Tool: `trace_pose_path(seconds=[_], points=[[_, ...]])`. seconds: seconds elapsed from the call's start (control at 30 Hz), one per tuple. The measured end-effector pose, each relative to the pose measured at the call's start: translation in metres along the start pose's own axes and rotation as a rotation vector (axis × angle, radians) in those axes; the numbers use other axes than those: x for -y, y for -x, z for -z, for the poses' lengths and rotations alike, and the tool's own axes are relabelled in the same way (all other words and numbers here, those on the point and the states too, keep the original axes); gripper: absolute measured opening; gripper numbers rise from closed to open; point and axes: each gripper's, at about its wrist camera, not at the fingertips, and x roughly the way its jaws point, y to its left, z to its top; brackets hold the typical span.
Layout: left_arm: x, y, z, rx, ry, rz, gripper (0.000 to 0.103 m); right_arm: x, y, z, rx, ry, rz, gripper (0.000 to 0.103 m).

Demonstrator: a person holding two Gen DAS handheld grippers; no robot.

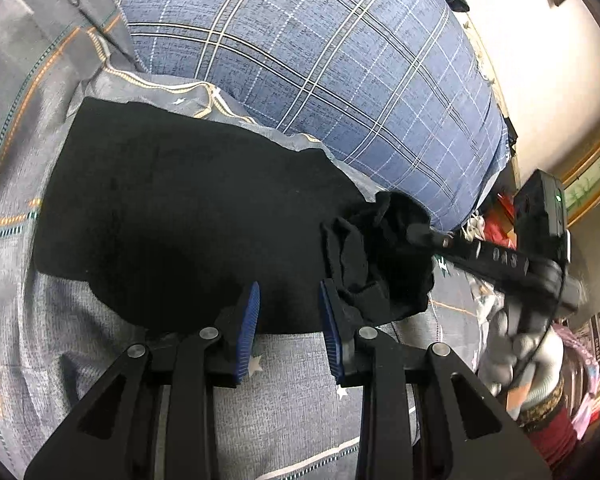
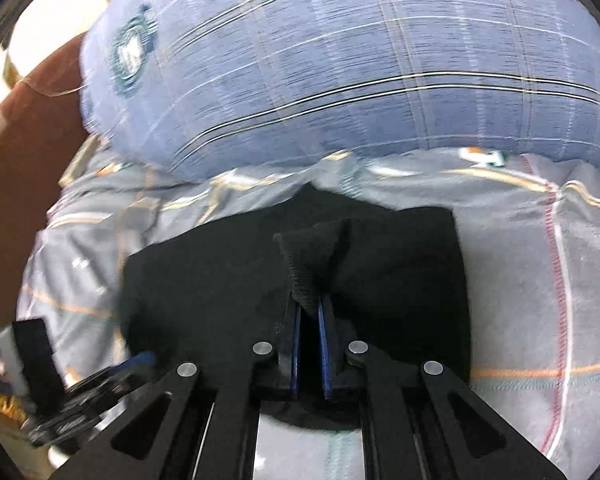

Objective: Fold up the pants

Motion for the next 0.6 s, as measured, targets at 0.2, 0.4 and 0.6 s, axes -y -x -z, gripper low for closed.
trace_pose_path(seconds=[0.2,0.4,0.6], points=[[0.001,0.003,0.001,-0.009,0.017,-0.008,0.028,-0.023,-0.053,0.023,-0.167,0.029,-0.040,0.031],[0.003,-0.003,-0.004,-0.027,0.002,-0.020,0.034,0.025,0.017,0.016,0.021,-0.063,-0.199,0.056],[0.044,-0.042,-0.020,-0.095,-0.075,-0.001,0.039,0.088,0.027,0.001,0.107,-0.138,-0.010,0.066]])
